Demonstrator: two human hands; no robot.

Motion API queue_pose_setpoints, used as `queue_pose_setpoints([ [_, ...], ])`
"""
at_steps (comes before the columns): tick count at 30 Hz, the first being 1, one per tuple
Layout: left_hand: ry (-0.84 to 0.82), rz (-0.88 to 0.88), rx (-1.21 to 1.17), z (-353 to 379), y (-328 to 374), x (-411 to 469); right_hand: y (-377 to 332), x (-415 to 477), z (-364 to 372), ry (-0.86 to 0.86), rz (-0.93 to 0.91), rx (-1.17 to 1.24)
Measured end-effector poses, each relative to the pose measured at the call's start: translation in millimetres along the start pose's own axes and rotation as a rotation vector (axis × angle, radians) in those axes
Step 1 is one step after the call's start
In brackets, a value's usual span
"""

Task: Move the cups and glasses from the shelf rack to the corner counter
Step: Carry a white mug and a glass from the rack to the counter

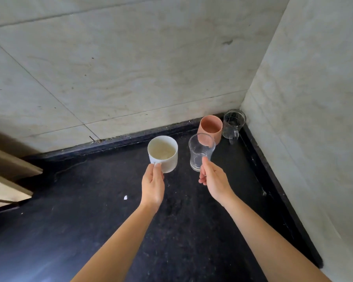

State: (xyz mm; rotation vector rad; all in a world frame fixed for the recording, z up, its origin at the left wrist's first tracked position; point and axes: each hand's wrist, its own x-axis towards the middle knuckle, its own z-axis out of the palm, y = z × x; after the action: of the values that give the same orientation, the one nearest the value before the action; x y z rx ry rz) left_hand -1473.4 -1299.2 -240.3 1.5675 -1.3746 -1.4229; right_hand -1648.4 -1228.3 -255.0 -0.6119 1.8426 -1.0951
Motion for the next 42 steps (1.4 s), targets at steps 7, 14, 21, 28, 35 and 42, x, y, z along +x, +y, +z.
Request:
queue_pose_setpoints([
  [7,0.019,0.003,-0.052,29.1,-30.7,60.3,11.5,69.6,32.6,0.0,-0.013,0.031],
  [14,0.03,0.025,-0.047,37.7,-48.2,87.1,13.1,101.0,48.7,0.025,-0.091,-0.014],
  [21,-0.016,0.043,0.01,45.0,-51.6,100.1,12.1,112.1,54.0,0.039,-0.11,0.0],
  [28,-0.047,0.141,0.398,24.6,-32.6,104.4,-3.8,98.3,53.6,0.115,-0.119,-0.112],
  [35,0.023,0.466,0.595,-38.4,53.3,77.9,-84.2,57.0,42.0,0.391,-0.446,-0.392],
  [42,0.339,0.849,0.822,-152.6,206.3,34.7,-255.7,-9.2,42.3,0.489,-1.049,-0.508],
])
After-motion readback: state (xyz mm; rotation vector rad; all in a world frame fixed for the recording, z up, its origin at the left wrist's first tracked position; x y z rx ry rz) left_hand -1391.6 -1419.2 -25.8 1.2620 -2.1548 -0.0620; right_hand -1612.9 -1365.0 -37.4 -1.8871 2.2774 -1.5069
